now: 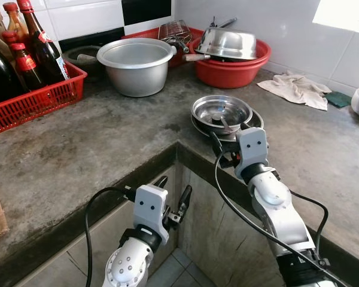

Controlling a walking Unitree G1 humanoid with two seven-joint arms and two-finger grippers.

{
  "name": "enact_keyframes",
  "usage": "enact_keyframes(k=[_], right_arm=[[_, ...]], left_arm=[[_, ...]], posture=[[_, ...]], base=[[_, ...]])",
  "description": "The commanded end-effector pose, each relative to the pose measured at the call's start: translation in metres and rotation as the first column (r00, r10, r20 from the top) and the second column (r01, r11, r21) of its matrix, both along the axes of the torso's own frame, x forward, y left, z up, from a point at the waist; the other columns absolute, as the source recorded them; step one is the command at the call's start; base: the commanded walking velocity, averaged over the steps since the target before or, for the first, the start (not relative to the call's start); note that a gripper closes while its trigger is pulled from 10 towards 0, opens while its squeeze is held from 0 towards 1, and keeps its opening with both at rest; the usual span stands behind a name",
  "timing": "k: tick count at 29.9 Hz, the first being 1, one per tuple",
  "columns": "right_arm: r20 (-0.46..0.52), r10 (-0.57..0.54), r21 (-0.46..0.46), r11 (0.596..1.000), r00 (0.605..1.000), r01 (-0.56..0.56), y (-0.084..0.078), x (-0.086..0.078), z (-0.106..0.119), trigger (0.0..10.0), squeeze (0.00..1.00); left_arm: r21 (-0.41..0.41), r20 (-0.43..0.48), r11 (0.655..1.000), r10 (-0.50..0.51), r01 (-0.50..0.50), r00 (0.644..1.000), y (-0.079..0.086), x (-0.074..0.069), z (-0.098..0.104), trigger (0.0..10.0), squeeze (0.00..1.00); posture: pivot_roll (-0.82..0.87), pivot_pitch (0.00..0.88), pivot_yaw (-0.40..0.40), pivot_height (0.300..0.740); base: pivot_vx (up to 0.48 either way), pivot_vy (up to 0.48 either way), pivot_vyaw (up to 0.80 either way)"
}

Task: Kitchen organization

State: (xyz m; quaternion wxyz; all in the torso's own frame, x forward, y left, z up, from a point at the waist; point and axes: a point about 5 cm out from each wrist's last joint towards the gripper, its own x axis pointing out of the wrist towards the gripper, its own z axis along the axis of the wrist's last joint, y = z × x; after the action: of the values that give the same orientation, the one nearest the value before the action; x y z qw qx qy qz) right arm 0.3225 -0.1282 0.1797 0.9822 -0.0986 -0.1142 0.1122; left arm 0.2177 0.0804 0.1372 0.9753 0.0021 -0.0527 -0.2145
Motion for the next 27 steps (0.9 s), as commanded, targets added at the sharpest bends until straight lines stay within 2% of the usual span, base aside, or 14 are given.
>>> enact_keyframes(k=[1,11,12,13,15,16,17,18,27], right_arm=[[0.004,0.003,-0.017,1.000,1.000,-0.003,0.000,0.001,-0.001,10.0,0.00],[0.023,-0.003,-0.025,1.000,1.000,0.004,0.002,0.007,0.003,10.0,0.00],[0.026,-0.002,-0.026,1.000,1.000,0.003,0.002,0.008,0.004,8.3,0.00],[0.031,-0.002,-0.028,1.000,1.000,0.002,0.002,0.009,0.005,9.1,0.00],[0.032,-0.001,-0.028,1.000,0.999,0.002,0.002,0.009,0.006,9.1,0.00],[0.032,0.001,-0.032,0.999,0.999,0.000,0.002,0.011,0.006,1.7,0.00],[0.032,0.002,-0.034,0.999,0.999,-0.001,0.002,0.011,0.006,1.7,0.00],[0.031,0.003,-0.033,0.999,1.000,-0.002,0.003,0.012,0.006,0.0,0.00],[0.036,0.000,-0.028,1.000,0.999,0.001,0.003,0.013,0.007,0.0,0.00]], left_arm=[[0.006,0.006,1.000,-0.001,0.001,1.000,-0.001,0.000,0.001,10.0,0.00],[0.003,0.005,1.000,0.000,0.000,1.000,-0.002,-0.001,0.000,10.0,0.00],[0.002,0.004,1.000,-0.001,0.001,1.000,-0.002,-0.001,0.000,10.0,0.00],[0.002,0.003,1.000,-0.002,0.002,1.000,-0.002,-0.001,0.000,10.0,0.00],[0.001,0.003,1.000,-0.002,0.002,1.000,-0.002,-0.001,0.000,10.0,0.00],[0.000,0.002,1.000,-0.002,0.002,1.000,-0.002,-0.001,0.000,10.0,0.00],[0.000,0.002,1.000,-0.002,0.002,1.000,-0.002,-0.001,0.000,10.0,0.00],[-0.001,0.002,1.000,-0.003,0.003,1.000,-0.002,-0.001,0.000,10.0,0.00],[0.000,0.001,1.000,-0.004,0.004,1.000,-0.003,-0.002,-0.001,10.0,0.00]], posture=[[0.07,0.088,-0.053,0.740],[0.07,0.082,-0.059,0.740],[0.07,0.081,-0.057,0.740],[0.07,0.079,-0.059,0.740],[0.07,0.079,-0.059,0.740],[0.07,0.078,-0.059,0.740],[0.07,0.078,-0.059,0.740],[0.07,0.078,-0.060,0.740],[0.07,0.073,-0.059,0.740]], base=[[0.000,0.000,0.00],[0.000,0.000,0.00],[0.000,0.000,0.00],[0.000,0.000,0.00],[0.000,0.000,0.00],[0.000,0.000,0.00],[0.000,0.000,0.00],[0.000,0.000,0.00],[0.000,0.000,0.00]])
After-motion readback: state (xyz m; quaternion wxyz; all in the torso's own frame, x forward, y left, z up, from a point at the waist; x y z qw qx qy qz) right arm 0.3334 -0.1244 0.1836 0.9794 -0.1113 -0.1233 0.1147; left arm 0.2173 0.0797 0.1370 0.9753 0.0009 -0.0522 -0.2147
